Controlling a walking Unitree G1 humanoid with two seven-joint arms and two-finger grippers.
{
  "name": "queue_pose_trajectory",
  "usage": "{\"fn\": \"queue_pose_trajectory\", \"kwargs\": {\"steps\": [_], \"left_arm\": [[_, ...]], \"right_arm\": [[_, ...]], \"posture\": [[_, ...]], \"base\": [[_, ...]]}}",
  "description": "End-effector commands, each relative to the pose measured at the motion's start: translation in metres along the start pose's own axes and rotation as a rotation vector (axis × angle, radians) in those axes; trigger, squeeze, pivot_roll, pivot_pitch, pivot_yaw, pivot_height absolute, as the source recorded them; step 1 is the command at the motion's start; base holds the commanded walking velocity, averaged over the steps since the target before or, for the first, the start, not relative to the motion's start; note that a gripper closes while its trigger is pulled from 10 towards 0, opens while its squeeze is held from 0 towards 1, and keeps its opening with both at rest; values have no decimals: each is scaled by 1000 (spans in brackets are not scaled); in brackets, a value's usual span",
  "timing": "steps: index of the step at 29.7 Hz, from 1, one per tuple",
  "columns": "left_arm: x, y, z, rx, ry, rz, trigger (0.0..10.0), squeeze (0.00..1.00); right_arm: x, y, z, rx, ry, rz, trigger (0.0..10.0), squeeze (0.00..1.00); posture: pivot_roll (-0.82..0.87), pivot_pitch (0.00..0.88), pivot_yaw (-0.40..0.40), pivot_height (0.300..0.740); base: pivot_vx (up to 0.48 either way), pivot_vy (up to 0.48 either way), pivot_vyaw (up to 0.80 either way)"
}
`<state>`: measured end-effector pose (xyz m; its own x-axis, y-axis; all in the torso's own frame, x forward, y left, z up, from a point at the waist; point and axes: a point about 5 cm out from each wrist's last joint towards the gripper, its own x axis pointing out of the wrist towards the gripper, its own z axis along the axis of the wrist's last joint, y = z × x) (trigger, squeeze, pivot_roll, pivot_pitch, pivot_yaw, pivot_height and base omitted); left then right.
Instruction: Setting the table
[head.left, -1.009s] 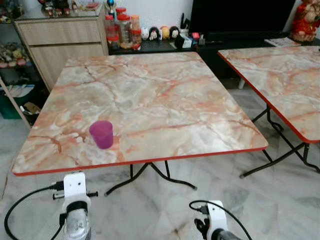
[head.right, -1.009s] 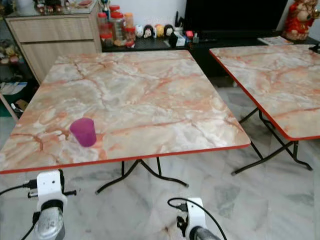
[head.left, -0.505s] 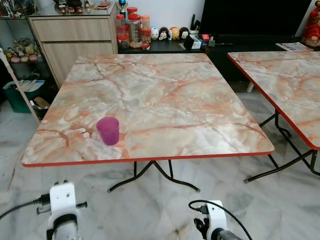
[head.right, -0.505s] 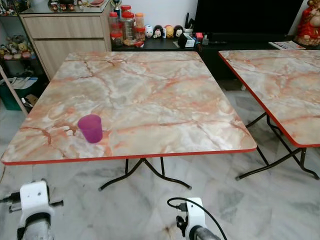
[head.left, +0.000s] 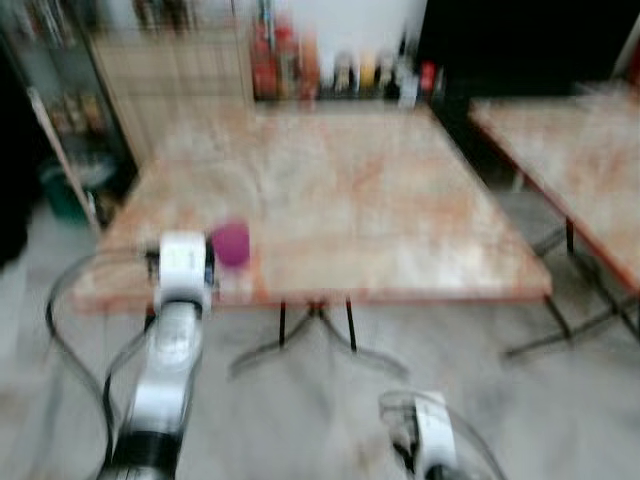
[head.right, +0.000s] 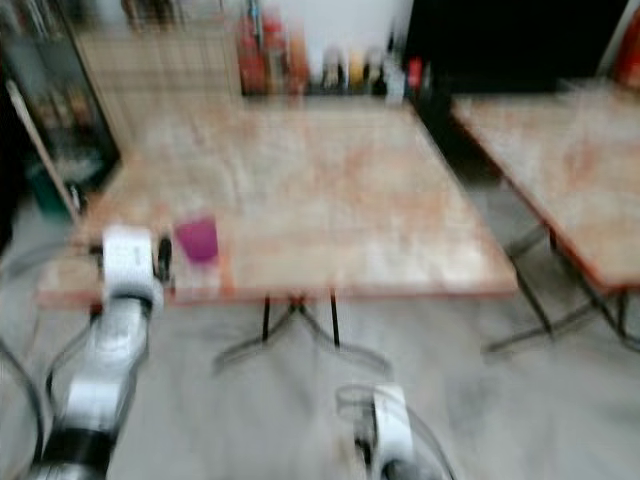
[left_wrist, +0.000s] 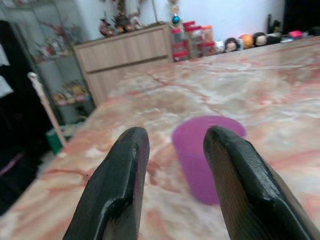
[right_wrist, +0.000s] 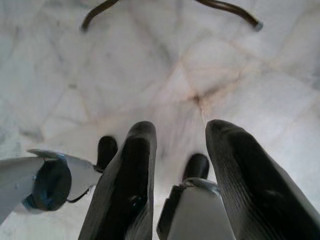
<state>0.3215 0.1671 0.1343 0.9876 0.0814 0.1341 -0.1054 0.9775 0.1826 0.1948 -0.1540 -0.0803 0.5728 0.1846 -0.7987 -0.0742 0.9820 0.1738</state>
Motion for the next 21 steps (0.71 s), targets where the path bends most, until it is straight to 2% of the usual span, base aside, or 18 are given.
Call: {"fn": "queue_pose_trajectory", "kwargs": {"steps": [1, 5, 8, 14, 21], "left_arm": [[4, -9, 3, -42, 1, -33, 10000, 0], [2, -17, 5, -96, -8, -48, 10000, 0], [1, -22, 7, -79, -24, -74, 10000, 0], [1, -22, 7, -83, -23, -76, 10000, 0], [9, -12, 16, -99, -52, -29, 10000, 0]], "right_arm": [[0, -2, 3, 8, -12, -10, 10000, 0], [0, -3, 2, 13, -11, -13, 10000, 0], [0, -2, 2, 14, -12, -11, 10000, 0], [0, -2, 2, 14, -12, -12, 10000, 0], [0, -2, 2, -9, -5, -6, 10000, 0]], "posture": [[58, 0, -12, 740], [66, 0, -17, 740], [66, 0, -18, 740], [66, 0, -18, 740], [64, 0, -18, 740]], "base": [[0, 0, 0], [0, 0, 0], [240, 0, 0], [240, 0, 0], [480, 0, 0]]}}
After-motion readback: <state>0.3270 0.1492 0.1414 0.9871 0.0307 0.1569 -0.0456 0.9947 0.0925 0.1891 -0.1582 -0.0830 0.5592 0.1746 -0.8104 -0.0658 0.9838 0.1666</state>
